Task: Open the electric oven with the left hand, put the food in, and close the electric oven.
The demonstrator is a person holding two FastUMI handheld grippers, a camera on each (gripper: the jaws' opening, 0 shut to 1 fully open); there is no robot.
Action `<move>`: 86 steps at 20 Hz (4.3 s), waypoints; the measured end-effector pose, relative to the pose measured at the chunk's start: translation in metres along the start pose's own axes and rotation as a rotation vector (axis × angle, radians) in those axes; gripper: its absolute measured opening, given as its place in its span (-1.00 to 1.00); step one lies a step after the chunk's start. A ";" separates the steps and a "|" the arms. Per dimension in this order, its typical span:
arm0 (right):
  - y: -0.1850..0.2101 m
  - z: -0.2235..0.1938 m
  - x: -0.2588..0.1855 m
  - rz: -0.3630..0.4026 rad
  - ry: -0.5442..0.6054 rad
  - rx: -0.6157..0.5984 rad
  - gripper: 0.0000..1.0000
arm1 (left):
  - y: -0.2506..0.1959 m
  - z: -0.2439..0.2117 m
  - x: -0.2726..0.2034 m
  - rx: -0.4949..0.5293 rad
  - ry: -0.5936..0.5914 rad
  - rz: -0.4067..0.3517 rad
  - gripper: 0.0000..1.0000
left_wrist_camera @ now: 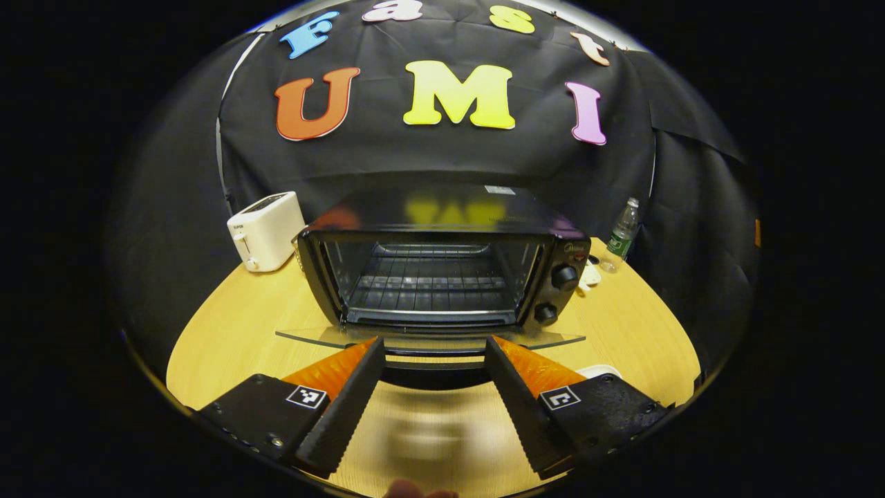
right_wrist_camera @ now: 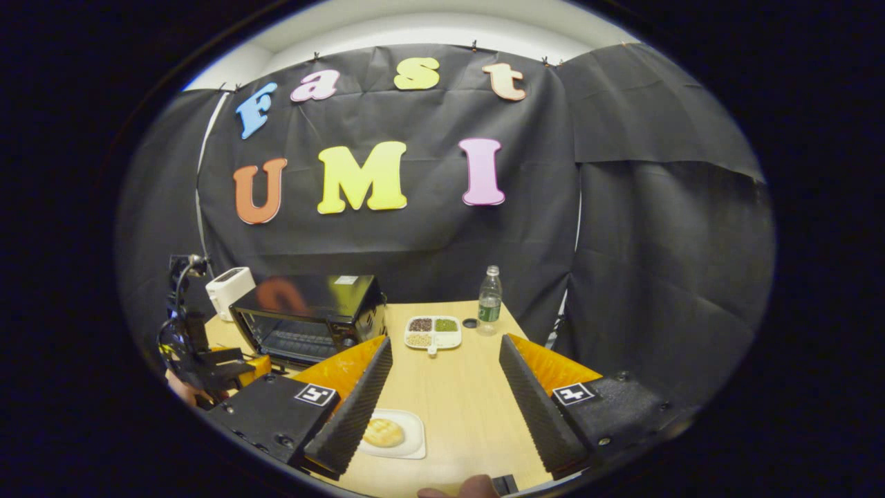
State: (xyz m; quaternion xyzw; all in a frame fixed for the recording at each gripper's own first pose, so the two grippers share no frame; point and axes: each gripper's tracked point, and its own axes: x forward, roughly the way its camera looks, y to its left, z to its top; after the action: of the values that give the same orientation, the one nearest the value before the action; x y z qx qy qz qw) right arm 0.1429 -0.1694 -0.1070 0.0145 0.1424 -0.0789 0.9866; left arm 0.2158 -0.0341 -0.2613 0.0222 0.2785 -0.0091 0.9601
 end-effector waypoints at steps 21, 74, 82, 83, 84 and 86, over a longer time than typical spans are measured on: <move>0.010 -0.038 -0.032 -0.009 0.101 -0.055 0.96 | 0.016 -0.073 -0.004 -0.060 0.132 0.001 0.86; 0.200 -0.190 0.055 0.219 0.482 0.345 0.25 | 0.089 0.096 -0.197 -0.046 -0.275 0.101 0.85; 0.307 -0.171 0.123 0.173 0.387 0.563 0.25 | 0.156 0.056 -0.216 0.017 -0.193 0.070 0.85; 0.312 -0.166 0.139 0.157 0.367 0.589 0.25 | 0.162 0.052 -0.217 0.016 -0.183 0.069 0.85; 0.316 -0.163 0.155 0.140 0.349 0.616 0.25 | 0.167 0.046 -0.218 0.015 -0.172 0.069 0.85; 0.324 -0.161 0.184 0.105 0.327 0.684 0.25 | 0.176 0.035 -0.221 0.013 -0.149 0.071 0.85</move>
State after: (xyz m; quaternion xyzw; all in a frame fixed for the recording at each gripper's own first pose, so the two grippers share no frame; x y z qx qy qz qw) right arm 0.3242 0.1307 -0.3113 0.3625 0.2624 -0.0679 0.8917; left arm 0.0532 0.1416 -0.1072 0.0376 0.2052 0.0213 0.9778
